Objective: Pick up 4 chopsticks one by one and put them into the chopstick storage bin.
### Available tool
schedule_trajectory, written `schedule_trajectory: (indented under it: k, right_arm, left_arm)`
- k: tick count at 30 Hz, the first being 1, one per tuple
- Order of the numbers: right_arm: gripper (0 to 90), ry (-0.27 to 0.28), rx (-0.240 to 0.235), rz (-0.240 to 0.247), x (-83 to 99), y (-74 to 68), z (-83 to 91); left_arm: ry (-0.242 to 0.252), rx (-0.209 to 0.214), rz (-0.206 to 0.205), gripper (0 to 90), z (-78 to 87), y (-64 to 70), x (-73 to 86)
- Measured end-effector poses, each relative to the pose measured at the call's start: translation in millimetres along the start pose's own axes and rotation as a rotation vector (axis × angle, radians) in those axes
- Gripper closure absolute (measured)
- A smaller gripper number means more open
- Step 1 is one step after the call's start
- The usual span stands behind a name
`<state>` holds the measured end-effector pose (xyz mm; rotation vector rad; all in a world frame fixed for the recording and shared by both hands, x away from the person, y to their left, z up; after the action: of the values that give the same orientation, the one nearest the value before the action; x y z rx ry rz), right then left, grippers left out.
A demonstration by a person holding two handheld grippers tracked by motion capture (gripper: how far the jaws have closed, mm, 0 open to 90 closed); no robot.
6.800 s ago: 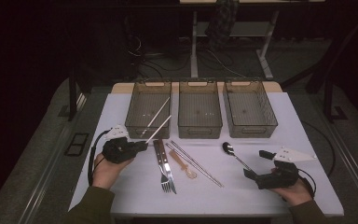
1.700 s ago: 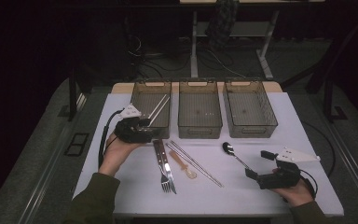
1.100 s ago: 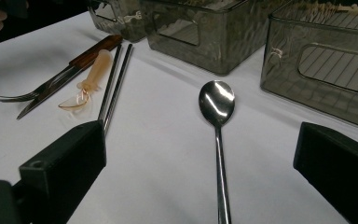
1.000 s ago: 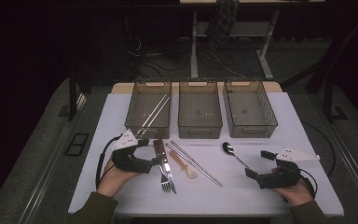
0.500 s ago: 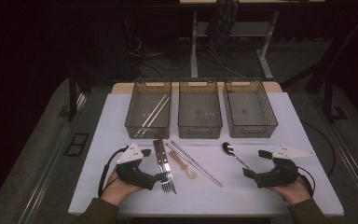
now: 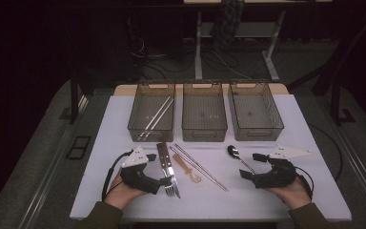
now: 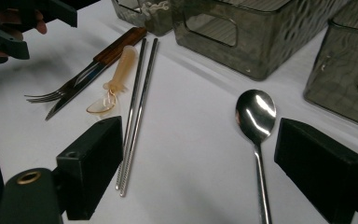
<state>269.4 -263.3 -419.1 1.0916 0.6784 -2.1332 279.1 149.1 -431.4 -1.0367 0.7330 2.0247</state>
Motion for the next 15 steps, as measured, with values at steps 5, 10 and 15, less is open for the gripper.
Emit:
schedule_trajectory:
  k: [5, 10, 15]
  right_arm:
    - [21.4, -0.019, -0.01, 0.003, -5.1, -2.6, -7.1]
    - [27.4, -0.044, -0.036, 0.01, -11.2, -8.1, -17.9]
    - [35.0, -0.068, -0.057, 0.026, -18.2, -14.7, -30.9]
  left_arm:
    - [-0.006, 0.001, -0.007, 0.6, -1.1, 1.7, -0.8]
    - [-0.011, 0.009, -0.011, 0.1, -1.9, 2.4, -0.8]
    - [-0.018, 0.015, -0.015, 0.1, -2.2, 2.8, -0.6]
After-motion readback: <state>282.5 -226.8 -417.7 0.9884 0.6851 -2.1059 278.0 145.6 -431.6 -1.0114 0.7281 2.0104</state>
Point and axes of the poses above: each handheld gripper's, and its own axes: z roughly backward along the jaws, x roughly out of its underside, y roughly to its right, the point moved 1 cm from there along -z, roughly forward along the jaws, and after that the axes turned 3 degrees about z, right-handed, at the moved point
